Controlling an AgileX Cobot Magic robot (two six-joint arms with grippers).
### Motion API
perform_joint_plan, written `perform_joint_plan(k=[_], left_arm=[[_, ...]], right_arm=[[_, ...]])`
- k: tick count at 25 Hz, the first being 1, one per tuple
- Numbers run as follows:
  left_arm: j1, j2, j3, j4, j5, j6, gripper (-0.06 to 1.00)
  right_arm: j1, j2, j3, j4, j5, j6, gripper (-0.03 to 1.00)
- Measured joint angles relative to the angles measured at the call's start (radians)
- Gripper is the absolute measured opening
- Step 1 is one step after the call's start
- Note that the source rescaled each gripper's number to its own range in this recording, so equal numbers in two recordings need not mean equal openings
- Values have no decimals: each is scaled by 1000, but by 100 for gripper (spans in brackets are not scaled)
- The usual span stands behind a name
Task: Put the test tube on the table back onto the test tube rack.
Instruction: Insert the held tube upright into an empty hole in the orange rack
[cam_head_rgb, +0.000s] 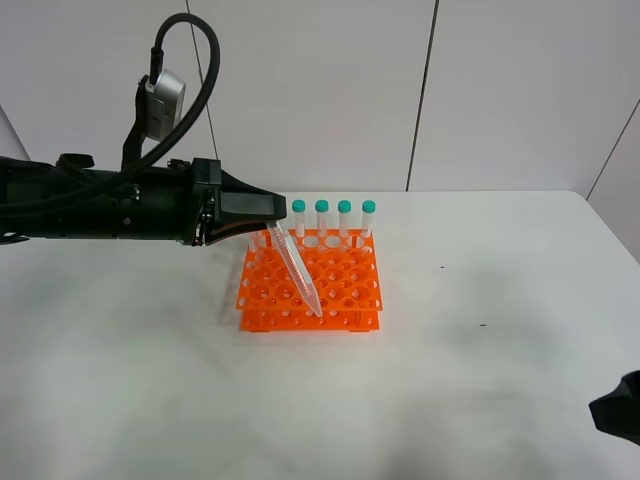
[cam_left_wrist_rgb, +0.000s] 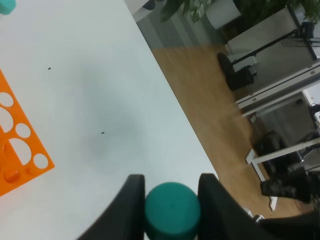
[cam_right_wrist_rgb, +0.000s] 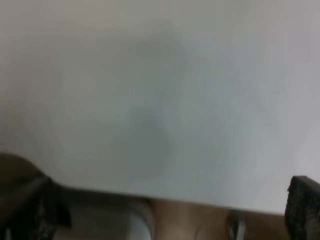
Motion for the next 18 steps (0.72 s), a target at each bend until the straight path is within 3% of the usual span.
perform_joint_plan(k=[10,18], left_arm=[[0,0,0,0,0,0,1],[0,0,0,1,0,0,1]], right_arm=[[5,-497,11,0,-30,24,100],[5,-623,11,-14,-29,41,100]])
